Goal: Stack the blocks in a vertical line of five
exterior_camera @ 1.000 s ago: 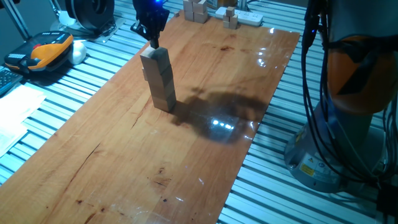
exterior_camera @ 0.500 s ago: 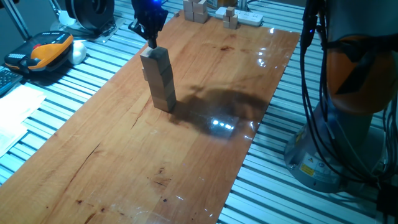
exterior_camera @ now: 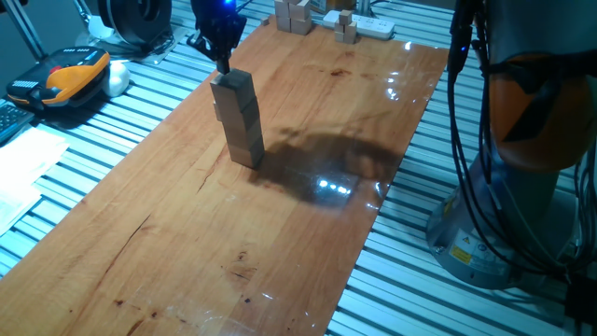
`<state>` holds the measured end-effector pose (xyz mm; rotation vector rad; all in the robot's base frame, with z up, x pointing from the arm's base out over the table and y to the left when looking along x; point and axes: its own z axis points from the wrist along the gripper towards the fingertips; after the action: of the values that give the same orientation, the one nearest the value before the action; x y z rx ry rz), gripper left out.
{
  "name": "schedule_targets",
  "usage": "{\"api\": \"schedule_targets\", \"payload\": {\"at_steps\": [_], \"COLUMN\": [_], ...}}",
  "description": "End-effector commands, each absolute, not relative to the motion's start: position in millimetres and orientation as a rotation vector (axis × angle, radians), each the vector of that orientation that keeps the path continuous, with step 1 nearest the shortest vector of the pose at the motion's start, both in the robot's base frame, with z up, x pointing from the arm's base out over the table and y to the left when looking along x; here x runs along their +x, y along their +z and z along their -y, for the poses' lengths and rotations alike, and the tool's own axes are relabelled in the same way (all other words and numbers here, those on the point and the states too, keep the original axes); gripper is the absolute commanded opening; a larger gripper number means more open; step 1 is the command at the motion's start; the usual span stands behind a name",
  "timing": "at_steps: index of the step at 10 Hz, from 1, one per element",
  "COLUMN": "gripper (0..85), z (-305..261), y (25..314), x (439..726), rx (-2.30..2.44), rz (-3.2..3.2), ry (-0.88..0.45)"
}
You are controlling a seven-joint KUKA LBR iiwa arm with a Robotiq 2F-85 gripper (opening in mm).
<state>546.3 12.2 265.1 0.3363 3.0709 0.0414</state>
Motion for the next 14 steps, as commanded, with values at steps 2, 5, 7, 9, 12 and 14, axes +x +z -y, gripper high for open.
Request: {"api": "schedule_targets", "payload": {"at_steps": [2, 5, 7, 9, 12, 14], "gripper": [0.0, 0.0, 0.0, 0.0, 0.0, 0.0], "z": [-11.2, -11.0, -11.0, -11.0, -11.0, -11.0], "y": [264.8, 264.5, 264.5, 264.5, 264.5, 264.5], "x": [546.1, 546.5, 546.5, 546.5, 546.5, 546.5], "rx": [0.334, 0.322, 0.324, 0.317, 0.307, 0.298], "rz": [-3.073, -3.071, -3.059, -3.064, -3.062, -3.066], "ry": [0.04, 0.018, -0.003, 0.012, 0.005, 0.011]}}
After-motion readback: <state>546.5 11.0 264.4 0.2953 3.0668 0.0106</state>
